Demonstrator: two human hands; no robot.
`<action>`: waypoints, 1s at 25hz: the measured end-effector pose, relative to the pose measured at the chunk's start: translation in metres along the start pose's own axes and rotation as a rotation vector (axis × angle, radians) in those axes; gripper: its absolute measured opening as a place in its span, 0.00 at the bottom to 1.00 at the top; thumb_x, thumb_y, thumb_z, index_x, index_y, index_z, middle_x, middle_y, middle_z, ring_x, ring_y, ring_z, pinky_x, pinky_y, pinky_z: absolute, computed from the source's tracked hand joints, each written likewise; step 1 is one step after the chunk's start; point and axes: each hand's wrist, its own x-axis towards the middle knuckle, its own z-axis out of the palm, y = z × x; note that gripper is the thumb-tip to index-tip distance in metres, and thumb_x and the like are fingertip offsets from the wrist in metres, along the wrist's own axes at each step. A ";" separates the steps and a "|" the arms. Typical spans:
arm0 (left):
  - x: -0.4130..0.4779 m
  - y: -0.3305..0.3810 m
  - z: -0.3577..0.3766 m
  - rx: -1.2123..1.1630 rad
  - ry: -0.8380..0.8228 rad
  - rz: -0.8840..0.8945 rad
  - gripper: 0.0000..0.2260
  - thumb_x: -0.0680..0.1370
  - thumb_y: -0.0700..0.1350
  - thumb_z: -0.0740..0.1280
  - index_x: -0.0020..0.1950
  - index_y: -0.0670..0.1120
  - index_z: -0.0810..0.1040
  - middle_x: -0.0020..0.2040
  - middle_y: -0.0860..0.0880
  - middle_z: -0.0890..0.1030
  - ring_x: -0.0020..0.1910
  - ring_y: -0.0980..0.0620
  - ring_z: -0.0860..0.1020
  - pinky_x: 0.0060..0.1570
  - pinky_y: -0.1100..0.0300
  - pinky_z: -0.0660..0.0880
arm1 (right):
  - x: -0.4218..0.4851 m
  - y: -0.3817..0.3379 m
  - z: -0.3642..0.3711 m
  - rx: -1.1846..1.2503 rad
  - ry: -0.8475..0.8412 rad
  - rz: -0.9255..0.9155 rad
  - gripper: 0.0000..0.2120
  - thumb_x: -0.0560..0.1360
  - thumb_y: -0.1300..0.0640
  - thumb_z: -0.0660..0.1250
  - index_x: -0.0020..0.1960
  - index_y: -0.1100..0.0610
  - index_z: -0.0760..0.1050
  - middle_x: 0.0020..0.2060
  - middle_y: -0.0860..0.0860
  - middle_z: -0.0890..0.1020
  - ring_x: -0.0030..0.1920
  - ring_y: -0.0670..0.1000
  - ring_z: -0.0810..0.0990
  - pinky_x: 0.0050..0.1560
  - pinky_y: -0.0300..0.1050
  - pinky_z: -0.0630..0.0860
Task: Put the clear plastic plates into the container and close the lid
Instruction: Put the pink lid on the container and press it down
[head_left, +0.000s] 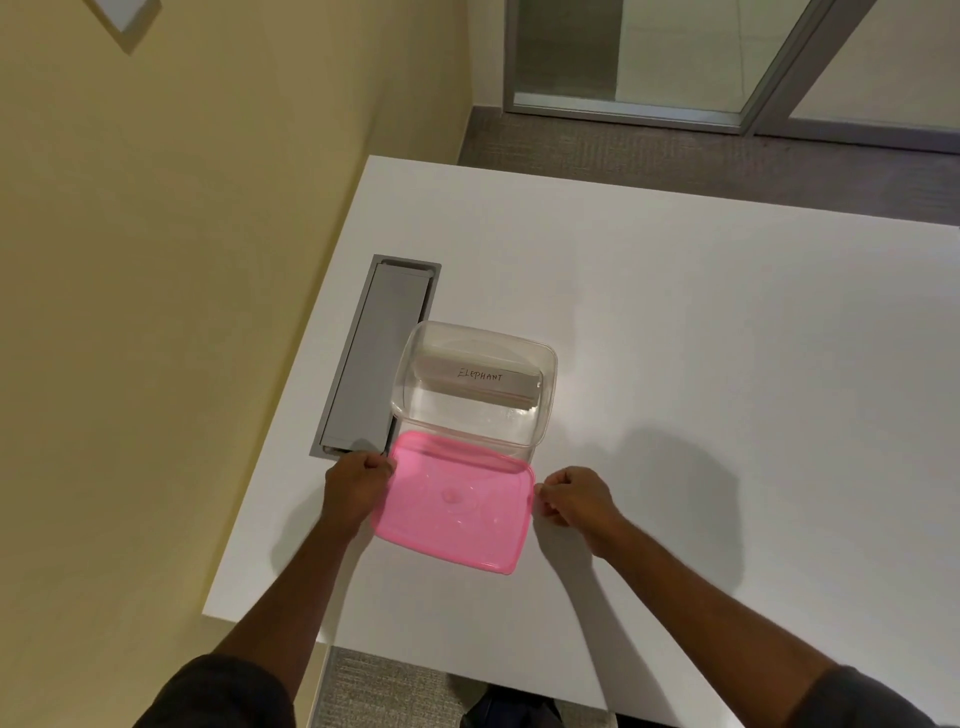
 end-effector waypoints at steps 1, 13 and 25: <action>0.000 -0.001 0.001 -0.015 -0.002 -0.010 0.12 0.79 0.41 0.69 0.39 0.37 0.83 0.38 0.42 0.84 0.41 0.43 0.79 0.49 0.46 0.80 | 0.000 0.000 0.003 0.001 -0.003 0.000 0.10 0.75 0.61 0.75 0.42 0.70 0.81 0.42 0.65 0.88 0.37 0.54 0.84 0.54 0.64 0.86; -0.030 -0.019 -0.015 -0.290 -0.087 -0.039 0.06 0.79 0.38 0.73 0.50 0.48 0.87 0.51 0.42 0.89 0.51 0.39 0.87 0.53 0.44 0.87 | -0.028 0.001 -0.013 0.092 -0.023 -0.040 0.07 0.74 0.65 0.78 0.50 0.65 0.82 0.45 0.61 0.88 0.44 0.60 0.89 0.46 0.57 0.89; -0.044 -0.008 -0.072 -0.628 -0.279 0.168 0.14 0.81 0.35 0.71 0.62 0.48 0.88 0.57 0.46 0.90 0.50 0.52 0.88 0.48 0.61 0.85 | -0.068 -0.024 -0.050 0.550 -0.318 -0.127 0.24 0.74 0.75 0.73 0.66 0.55 0.83 0.42 0.61 0.83 0.46 0.65 0.88 0.50 0.56 0.88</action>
